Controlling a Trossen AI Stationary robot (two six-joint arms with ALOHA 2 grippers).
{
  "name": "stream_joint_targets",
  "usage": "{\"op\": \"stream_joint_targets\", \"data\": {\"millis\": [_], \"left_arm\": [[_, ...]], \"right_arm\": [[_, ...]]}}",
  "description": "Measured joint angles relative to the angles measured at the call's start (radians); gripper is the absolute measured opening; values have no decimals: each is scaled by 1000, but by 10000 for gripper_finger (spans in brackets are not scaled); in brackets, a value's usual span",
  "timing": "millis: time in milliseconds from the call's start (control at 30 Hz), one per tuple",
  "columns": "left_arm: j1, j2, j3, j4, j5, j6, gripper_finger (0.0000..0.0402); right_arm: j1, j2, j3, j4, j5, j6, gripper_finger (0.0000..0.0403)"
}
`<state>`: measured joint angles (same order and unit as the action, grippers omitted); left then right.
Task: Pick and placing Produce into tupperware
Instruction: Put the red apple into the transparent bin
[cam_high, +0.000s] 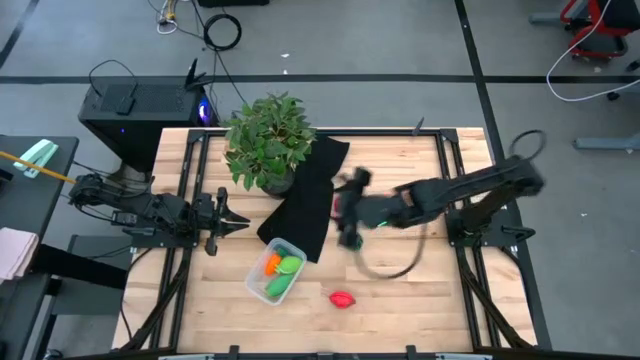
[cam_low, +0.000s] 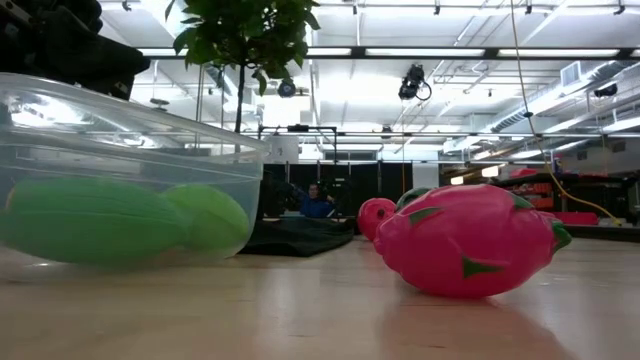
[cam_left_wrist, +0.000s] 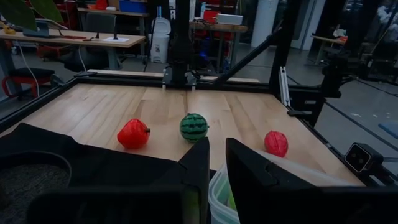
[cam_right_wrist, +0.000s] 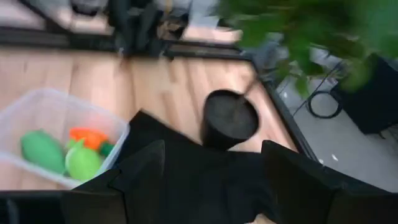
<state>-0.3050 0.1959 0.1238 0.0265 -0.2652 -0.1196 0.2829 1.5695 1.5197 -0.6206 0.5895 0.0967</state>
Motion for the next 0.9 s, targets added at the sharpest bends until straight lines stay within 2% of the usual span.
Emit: {"op": "stream_joint_targets", "data": {"millis": [100, 167, 267, 333, 367, 433, 533, 633, 767, 900], "left_arm": [[0, 0, 0, 0, 0, 1, 57], [0, 0, 0, 0, 0, 1, 54], [0, 0, 0, 0, 0, 1, 51], [0, 0, 0, 0, 0, 9, 51], [0, 0, 0, 1, 0, 20, 52], [0, 0, 0, 7, -6, 27, 54], [0, 0, 0, 7, -27, 27, 56], [0, 0, 0, 7, -31, 27, 56], [0, 0, 0, 7, -30, 27, 51], [0, 0, 0, 7, -30, 27, 48]], "right_arm": [[-6, -205, -274, 213, -20, -2, 273], [-7, -334, -459, 403, -101, -45, 273], [-37, -498, -718, 733, -365, -104, 273], [-83, -579, -851, 923, -547, -76, 273], [-110, -612, -909, 1002, -611, -50, 273], [-162, -655, -978, 1056, -665, 4, 273], [-232, -675, -1003, 993, -666, 47, 273], [-285, -639, -978, 870, -628, 27, 273], [-328, -565, -930, 780, -487, 2, 273], [-350, -485, -832, 631, -368, 56, 273]]}}
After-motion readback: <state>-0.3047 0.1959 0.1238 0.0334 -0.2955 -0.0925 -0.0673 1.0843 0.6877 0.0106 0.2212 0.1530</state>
